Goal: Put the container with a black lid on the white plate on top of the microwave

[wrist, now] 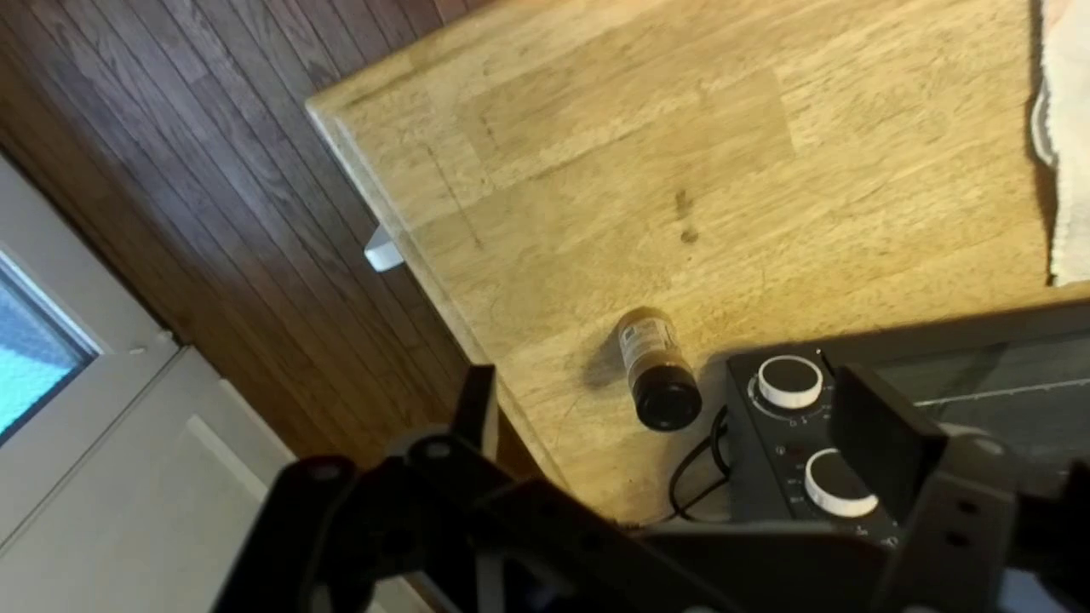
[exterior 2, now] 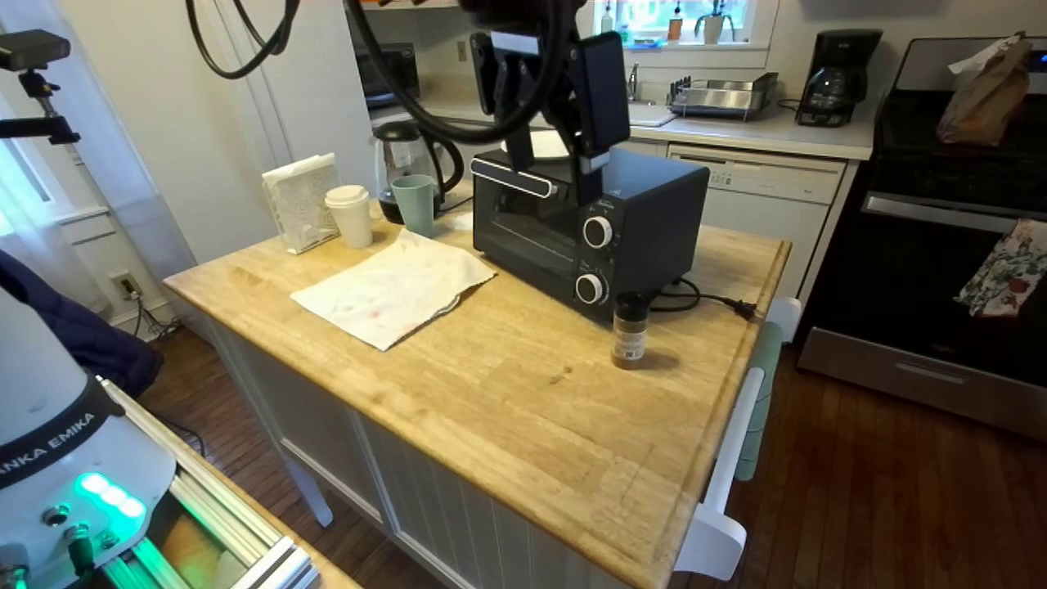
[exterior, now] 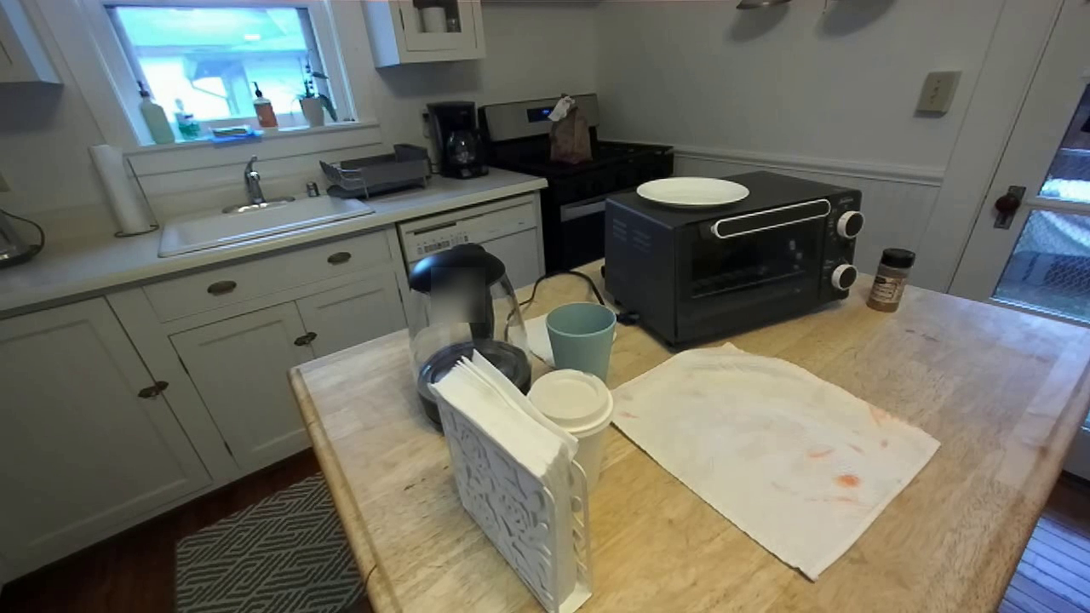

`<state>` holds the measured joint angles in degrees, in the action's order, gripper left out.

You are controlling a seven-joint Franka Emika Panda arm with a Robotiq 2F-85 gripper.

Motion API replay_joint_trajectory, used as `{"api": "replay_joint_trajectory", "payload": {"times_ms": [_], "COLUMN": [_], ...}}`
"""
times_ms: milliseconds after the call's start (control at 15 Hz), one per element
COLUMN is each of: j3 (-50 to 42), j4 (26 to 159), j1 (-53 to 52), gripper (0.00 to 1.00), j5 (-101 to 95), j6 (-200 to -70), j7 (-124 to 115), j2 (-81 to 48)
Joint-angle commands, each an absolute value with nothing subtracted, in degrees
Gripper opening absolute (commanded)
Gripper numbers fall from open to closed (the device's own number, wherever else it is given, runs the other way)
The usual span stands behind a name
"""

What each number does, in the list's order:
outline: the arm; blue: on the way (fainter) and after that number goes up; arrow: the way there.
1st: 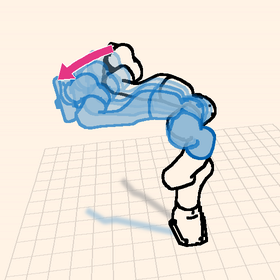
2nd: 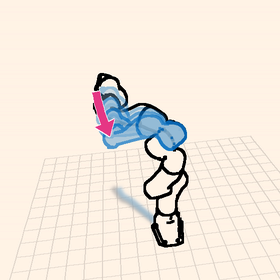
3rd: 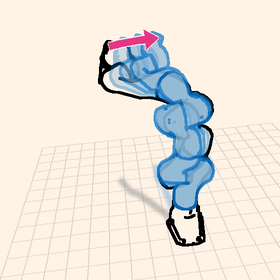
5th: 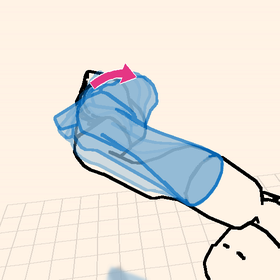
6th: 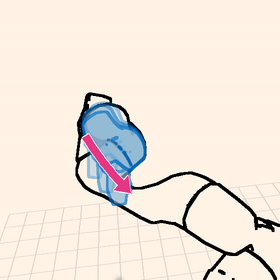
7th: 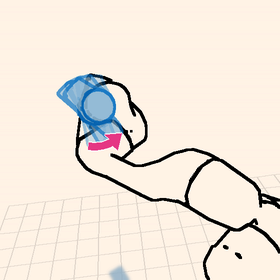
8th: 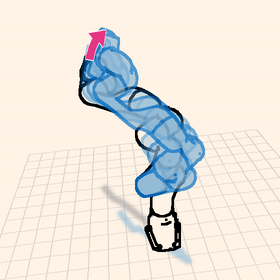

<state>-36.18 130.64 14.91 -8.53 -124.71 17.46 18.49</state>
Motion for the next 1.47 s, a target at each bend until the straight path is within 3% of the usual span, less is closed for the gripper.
{"api": "replay_joint_trajectory", "payload": {"times_ms": [0,200,333,600,667,1000,1400], "j3": [-33.70,-33.92,-40.29,-47.00,-38.62,-34.90,-31.16], "j4": [131.21,129.80,130.81,129.48,131.48,131.50,128.35], "j1": [15.23,12.46,3.53,-4.30,2.94,7.25,16.37], "gripper": [1.00,1.00,1.00,1.00,1.00,1.00,1.00], "j5": [-8.08,-1.95,8.59,27.36,20.97,20.35,28.20], "j6": [-138.36,-145.24,-147.54,-140.12,-144.26,-143.92,-143.52], "j7": [20.04,29.71,38.69,54.29,47.62,50.07,71.09], "j2": [12.78,5.89,5.12,4.03,4.18,2.89,-7.40]}}
